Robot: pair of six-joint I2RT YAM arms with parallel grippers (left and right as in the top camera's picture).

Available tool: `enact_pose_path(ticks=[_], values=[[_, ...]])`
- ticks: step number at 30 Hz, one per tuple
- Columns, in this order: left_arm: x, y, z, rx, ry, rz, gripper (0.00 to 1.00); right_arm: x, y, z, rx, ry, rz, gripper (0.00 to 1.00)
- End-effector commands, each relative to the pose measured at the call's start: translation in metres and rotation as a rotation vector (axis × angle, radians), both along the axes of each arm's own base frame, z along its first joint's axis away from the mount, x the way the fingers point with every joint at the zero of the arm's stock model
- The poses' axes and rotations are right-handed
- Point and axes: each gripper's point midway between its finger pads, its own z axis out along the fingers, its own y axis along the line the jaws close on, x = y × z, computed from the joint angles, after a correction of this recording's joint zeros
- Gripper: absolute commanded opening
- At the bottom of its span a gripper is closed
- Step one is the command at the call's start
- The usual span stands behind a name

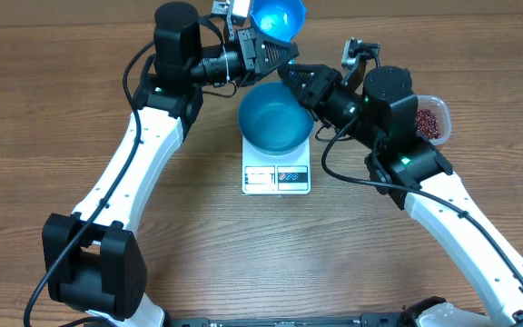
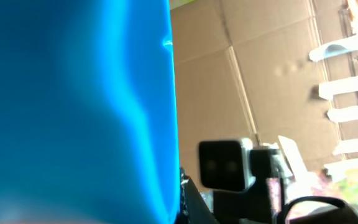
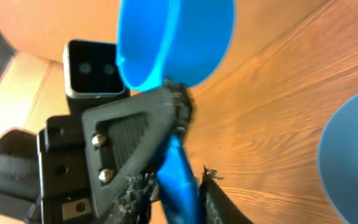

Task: Scoop item into bowl and weigh 150g on scale
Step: 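Grasp the scoop handle with the right gripper and release the left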

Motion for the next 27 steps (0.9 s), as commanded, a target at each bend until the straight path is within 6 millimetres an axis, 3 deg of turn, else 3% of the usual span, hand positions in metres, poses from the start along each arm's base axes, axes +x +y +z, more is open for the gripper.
enact_pose_path(ticks=[1, 4, 9, 15, 17, 18, 22, 27], values=[[-0.012, 0.001, 0.041, -0.080, -0.026, -0.036, 0.04, 0.002, 0.000, 0.010, 0.034, -0.009, 0.001, 0.23], [-0.013, 0.001, 0.052, -0.114, -0.033, -0.037, 0.04, 0.001, 0.002, 0.015, 0.043, -0.024, 0.018, 0.18], [-0.013, 0.001, 0.050, -0.107, -0.033, -0.039, 0.04, 0.002, 0.002, 0.025, 0.036, -0.093, 0.025, 0.04], [-0.011, 0.001, 0.040, -0.071, -0.061, -0.033, 0.07, 0.003, 0.001, 0.028, -0.063, -0.213, 0.035, 0.04], [-0.011, 0.001, 0.037, -0.054, -0.090, -0.035, 0.20, 0.003, 0.001, 0.028, -0.093, -0.243, 0.040, 0.04], [-0.011, 0.001, 0.036, -0.046, -0.105, -0.035, 0.36, 0.003, 0.001, 0.028, -0.107, -0.258, 0.043, 0.04], [-0.010, 0.001, 0.029, -0.006, -0.161, -0.035, 0.53, 0.003, 0.001, 0.028, -0.158, -0.311, 0.052, 0.04], [-0.004, 0.006, 0.019, 0.050, -0.232, -0.008, 0.85, 0.004, -0.001, 0.020, -0.239, -0.351, 0.066, 0.04]])
